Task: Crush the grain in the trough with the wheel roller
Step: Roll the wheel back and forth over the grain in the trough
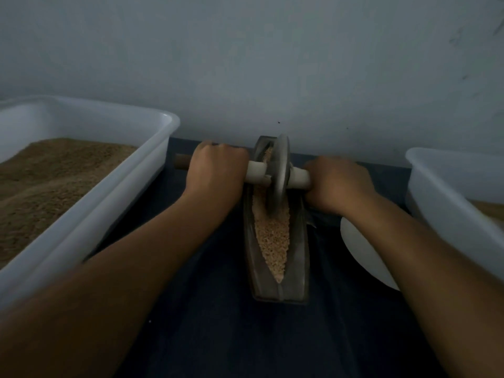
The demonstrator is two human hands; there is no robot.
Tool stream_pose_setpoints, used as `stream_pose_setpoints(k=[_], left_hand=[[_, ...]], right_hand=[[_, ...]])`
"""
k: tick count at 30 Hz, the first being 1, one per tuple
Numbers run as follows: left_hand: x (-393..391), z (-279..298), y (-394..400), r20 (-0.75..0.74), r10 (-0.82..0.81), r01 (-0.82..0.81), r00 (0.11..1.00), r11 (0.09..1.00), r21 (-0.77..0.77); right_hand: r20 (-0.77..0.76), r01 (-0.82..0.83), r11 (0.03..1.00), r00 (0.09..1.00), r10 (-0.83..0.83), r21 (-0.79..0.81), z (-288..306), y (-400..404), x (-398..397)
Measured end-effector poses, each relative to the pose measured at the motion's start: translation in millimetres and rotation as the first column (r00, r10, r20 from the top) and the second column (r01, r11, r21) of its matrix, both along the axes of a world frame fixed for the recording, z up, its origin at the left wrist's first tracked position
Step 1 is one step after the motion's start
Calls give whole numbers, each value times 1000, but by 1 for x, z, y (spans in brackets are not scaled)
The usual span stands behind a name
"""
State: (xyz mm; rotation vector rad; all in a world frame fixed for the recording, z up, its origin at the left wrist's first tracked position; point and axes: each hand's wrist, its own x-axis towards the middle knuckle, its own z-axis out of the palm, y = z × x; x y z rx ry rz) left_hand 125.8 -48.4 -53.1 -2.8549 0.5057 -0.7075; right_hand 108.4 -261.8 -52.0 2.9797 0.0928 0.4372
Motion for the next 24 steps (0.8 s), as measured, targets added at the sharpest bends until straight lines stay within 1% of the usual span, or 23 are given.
stream_pose_setpoints(k=[3, 6, 10, 13, 17, 19, 20, 24], left_hand=[[-20, -8, 2, 71, -6, 8, 997, 1000, -30], [-38, -11, 5, 78, -33, 39, 996, 997, -70], [-61, -11, 12, 95, -74, 87, 993, 987, -134], [-76, -8, 16, 106, -101, 117, 989, 980, -160], [-87, -10, 21, 222, -161, 207, 962, 957, -203], [-85, -12, 22, 243, -160, 207, 957, 960, -186], [-82, -13, 21, 236, -153, 198, 960, 964, -176], [-65, -17, 18, 132, -78, 91, 988, 991, -95]], right_hand=[[54, -27, 999, 998, 26, 21, -4, 3, -21], [90, -50, 998, 995, 47, 25, -6, 6, -42], [174, -101, 995, 980, 100, -1, -8, 8, -70], [180, -133, 991, 975, 129, 12, -6, 8, -86], [185, -174, 981, 970, 156, 82, -6, 6, -98], [186, -177, 980, 970, 159, 85, -7, 7, -97], [192, -173, 983, 969, 157, 69, -7, 8, -95], [191, -141, 990, 972, 139, -7, -6, 9, -77]])
